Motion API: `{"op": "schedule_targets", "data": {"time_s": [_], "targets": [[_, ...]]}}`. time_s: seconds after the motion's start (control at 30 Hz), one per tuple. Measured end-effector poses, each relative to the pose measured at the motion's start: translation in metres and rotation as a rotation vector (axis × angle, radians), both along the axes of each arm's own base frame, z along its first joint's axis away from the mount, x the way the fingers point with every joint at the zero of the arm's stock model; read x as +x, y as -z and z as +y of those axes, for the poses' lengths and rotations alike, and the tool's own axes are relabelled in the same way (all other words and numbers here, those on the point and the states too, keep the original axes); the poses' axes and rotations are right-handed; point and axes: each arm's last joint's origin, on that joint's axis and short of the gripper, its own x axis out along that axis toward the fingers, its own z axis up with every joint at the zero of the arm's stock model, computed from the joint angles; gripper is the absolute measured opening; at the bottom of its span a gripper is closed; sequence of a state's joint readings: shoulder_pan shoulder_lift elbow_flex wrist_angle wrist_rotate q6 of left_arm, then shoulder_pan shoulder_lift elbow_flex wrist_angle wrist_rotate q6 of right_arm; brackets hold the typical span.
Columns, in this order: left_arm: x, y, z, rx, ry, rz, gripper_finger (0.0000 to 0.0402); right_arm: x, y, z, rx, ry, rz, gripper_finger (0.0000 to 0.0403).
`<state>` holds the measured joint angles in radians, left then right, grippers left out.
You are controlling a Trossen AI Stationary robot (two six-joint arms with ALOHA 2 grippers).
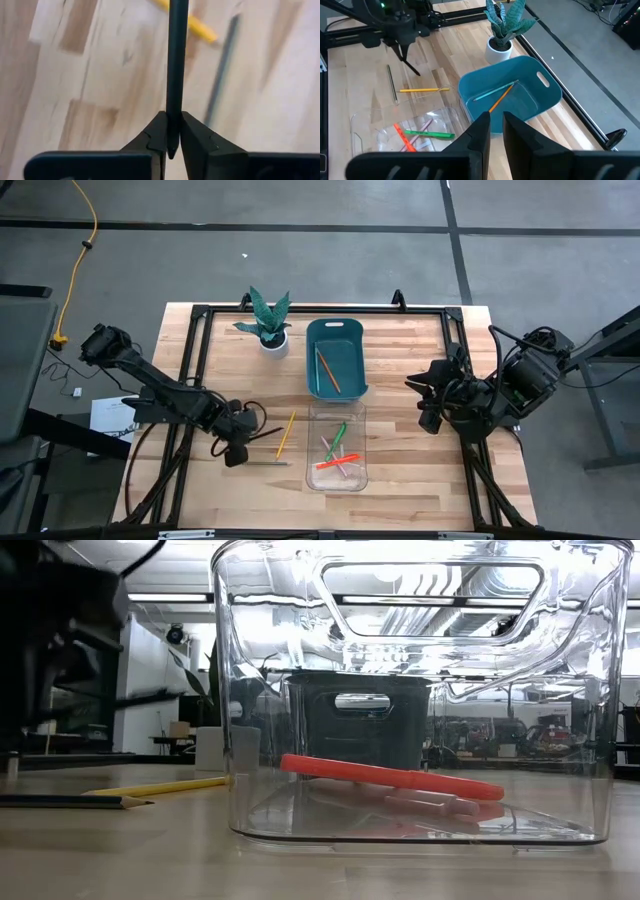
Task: Sort pens & pencils
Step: Put the black pen into the transparent bin
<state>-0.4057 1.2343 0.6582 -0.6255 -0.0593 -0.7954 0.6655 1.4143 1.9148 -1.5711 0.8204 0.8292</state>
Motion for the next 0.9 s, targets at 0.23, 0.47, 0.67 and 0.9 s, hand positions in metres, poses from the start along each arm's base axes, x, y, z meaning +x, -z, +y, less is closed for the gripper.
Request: {"op": "schedule_targets", "data": {"time_s": [0.23, 0.47, 0.67, 0.9], "targets": [[0.02, -0.041, -0.008, -0.044, -0.004, -0.137, 0.0025, 0.0, 0.0, 0.0, -0.008, -0.007, 0.004, 0.0041], [0.041, -0.093, -0.007, -0.043, -0.071, -0.317, 0.0029, 0.0, 0.0, 0.0, -0.023, -0.019, 0.012, 0.0041], [0.07, -0.12, 0.005, 0.002, -0.068, -0.381, 0.0029, 0.0, 0.0, 0.0, -0.049, -0.041, 0.026, 0.0041], [0.116, -0.124, 0.016, 0.036, -0.03, -0.246, 0.003, 0.0, 0.0, 0.0, -0.052, -0.059, 0.039, 0.0041]]}}
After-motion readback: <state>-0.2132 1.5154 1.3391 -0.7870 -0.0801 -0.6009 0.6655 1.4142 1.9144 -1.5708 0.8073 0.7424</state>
